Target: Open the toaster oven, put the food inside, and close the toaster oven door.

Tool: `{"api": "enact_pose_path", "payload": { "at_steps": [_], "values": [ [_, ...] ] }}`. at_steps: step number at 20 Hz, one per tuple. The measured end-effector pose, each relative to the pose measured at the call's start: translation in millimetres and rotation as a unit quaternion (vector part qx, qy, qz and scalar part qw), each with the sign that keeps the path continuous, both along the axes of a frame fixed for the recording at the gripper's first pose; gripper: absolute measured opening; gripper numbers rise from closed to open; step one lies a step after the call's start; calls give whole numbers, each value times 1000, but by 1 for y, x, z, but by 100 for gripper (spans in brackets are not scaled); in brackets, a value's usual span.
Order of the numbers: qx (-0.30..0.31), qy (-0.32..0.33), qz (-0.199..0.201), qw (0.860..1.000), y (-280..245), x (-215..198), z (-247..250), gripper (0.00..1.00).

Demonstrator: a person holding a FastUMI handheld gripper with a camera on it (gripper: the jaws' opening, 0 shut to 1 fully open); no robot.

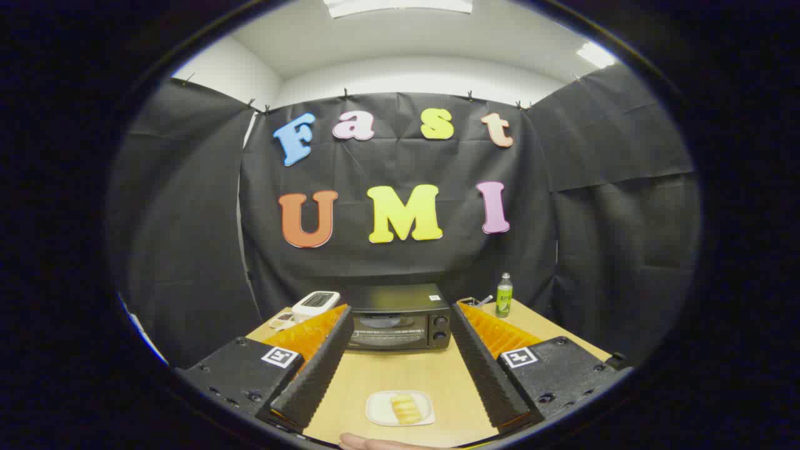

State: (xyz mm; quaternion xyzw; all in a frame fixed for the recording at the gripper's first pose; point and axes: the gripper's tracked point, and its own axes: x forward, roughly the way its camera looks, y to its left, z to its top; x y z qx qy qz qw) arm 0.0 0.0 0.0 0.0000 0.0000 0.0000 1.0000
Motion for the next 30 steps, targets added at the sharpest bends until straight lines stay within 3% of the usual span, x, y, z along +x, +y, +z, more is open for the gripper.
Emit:
{"api": "enact_pose_path", "payload": {
  "at_steps": [17,30],
  "values": [
    [-12,-2,16,1000,15,20,-8,100],
    [3,72,-7,997,7,168,-91,100]
  ]
}}
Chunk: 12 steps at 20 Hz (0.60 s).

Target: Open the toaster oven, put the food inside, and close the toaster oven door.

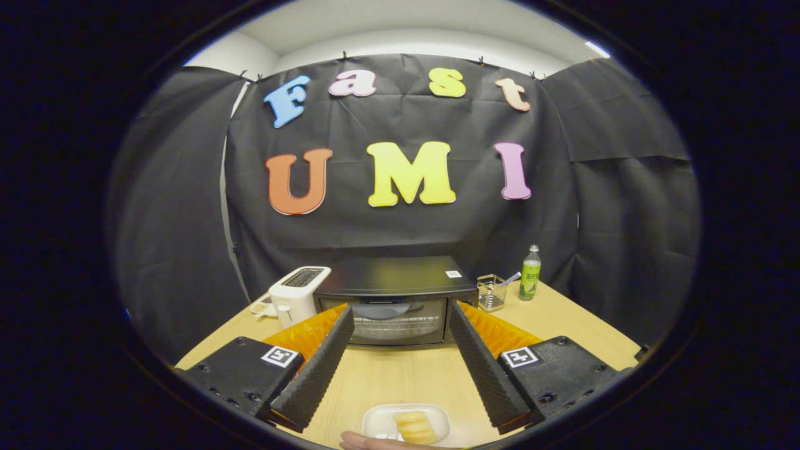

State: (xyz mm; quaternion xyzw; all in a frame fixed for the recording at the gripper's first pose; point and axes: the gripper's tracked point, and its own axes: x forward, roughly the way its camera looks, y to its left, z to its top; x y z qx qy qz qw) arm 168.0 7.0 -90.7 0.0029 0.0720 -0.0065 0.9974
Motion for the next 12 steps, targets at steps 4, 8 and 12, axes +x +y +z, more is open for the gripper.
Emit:
{"api": "enact_pose_path", "payload": {
  "at_steps": [4,8,12],
  "values": [
    [7,29,40,999,31,48,-38,100],
    [13,19,66,998,47,85,-53,100],
    [-10,13,66,998,52,117,-64,100]
  ]
}}
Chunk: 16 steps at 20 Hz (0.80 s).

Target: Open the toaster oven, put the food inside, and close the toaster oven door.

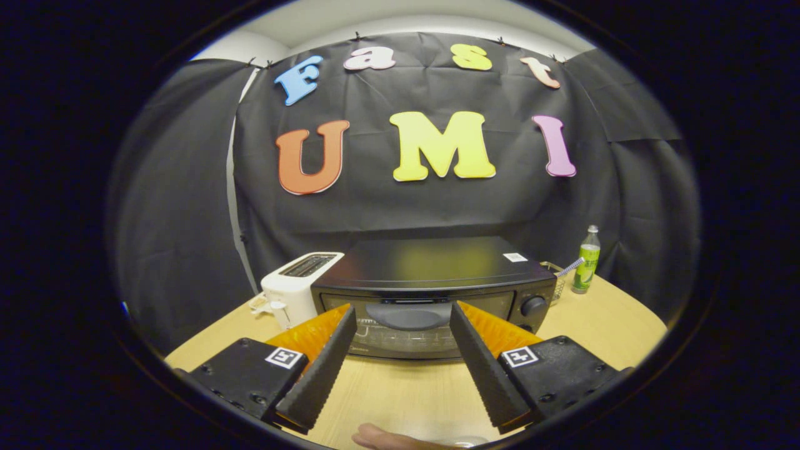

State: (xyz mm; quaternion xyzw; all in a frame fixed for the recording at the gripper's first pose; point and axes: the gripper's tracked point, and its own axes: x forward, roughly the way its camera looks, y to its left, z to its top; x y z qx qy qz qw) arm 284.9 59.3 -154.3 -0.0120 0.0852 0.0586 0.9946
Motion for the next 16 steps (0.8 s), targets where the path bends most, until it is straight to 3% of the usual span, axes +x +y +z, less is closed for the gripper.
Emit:
{"api": "enact_pose_path", "payload": {
  "at_steps": [3,10,16],
  "values": [
    [-12,-38,-7,999,2,18,9,100],
    [-1,9,-30,1000,-2,58,-21,100],
    [-2,2,-27,1000,4,70,-20,100]
  ]
}}
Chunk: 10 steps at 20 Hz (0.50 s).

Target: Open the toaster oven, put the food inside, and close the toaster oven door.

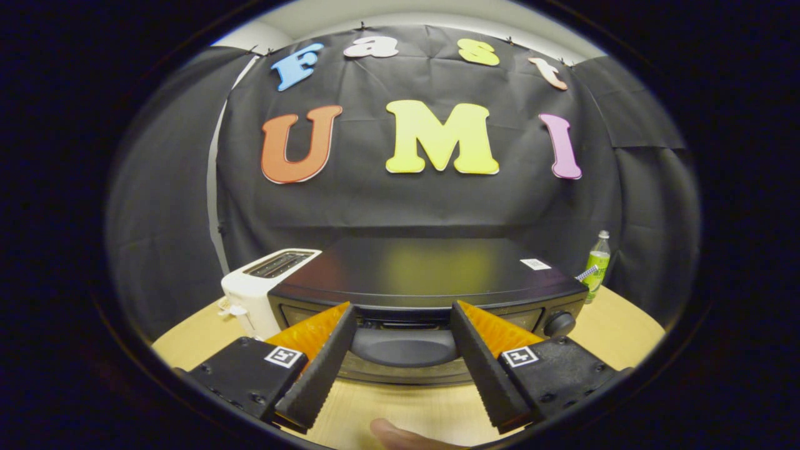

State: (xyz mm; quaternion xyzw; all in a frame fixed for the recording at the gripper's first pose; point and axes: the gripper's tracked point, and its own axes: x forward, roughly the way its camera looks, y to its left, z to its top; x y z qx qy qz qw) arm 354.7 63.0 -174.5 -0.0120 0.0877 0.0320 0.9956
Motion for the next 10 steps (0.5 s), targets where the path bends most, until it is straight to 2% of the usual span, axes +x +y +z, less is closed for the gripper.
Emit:
{"api": "enact_pose_path", "payload": {
  "at_steps": [4,10],
  "values": [
    [1,-8,-6,1000,0,-2,0,100],
    [-11,-10,12,1000,-1,-38,-11,100]
  ]
}}
